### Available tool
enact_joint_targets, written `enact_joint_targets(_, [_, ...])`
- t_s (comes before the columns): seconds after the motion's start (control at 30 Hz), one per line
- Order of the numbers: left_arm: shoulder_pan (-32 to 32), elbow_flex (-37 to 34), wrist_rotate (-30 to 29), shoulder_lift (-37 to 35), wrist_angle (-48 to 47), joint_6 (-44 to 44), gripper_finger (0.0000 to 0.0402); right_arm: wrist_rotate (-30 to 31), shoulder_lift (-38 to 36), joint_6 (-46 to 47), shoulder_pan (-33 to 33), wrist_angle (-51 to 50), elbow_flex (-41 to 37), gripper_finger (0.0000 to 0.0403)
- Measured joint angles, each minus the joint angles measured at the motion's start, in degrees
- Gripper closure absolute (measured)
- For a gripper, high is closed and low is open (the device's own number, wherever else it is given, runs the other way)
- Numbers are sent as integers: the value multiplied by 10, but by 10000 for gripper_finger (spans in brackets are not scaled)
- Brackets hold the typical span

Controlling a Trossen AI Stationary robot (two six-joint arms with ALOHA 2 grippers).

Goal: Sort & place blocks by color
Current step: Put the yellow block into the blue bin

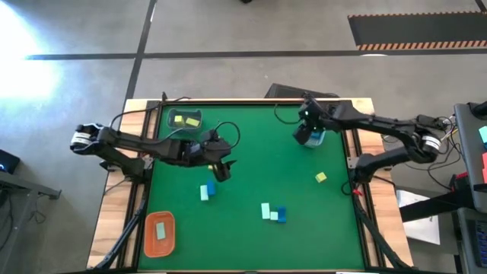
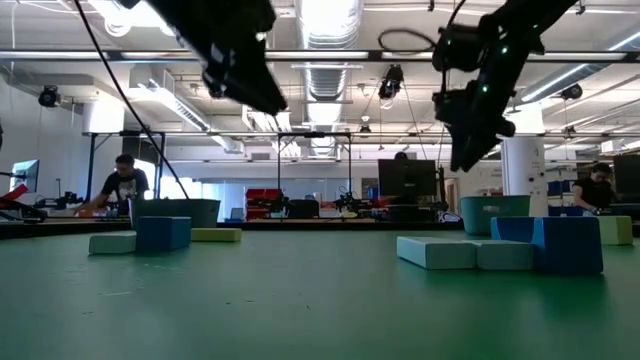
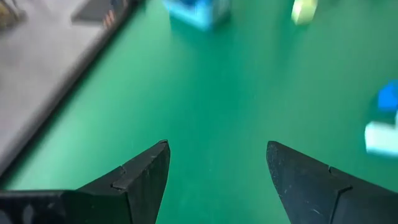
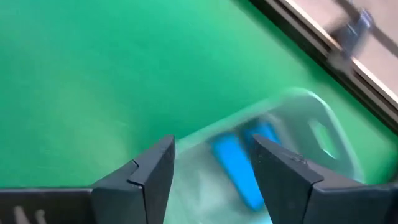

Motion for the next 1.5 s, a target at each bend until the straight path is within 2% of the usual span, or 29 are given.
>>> enact_joint_targets(0.17, [5, -36, 25, 5, -52, -81, 151, 0, -53, 26, 80, 104, -43, 215])
enact_joint_targets(0.27, [7, -37, 43, 8, -97, -124, 151, 4, -80, 45, 119, 129, -56, 218])
enact_joint_targets(0.33, [8, -39, 62, 9, -127, -107, 151, 12, -94, 55, 141, 131, -57, 218])
enact_joint_targets(0.43, [7, -40, 88, 9, -123, -45, 151, 29, -109, 56, 169, 141, -57, 218])
enact_joint_targets(0.67, [10, -62, 91, 9, -124, 40, 151, 67, -116, 61, 223, 143, -58, 218])
enact_joint_targets(0.93, [21, -123, 91, 9, -22, 44, 151, 90, -113, 68, 256, 144, -58, 218])
enact_joint_targets(1.23, [46, -204, 89, 10, 87, 44, 151, 93, -105, 77, 263, 143, -59, 218])
enact_joint_targets(1.5, [54, -236, 88, 63, 132, 43, 152, 102, -98, 82, 264, 144, -61, 218])
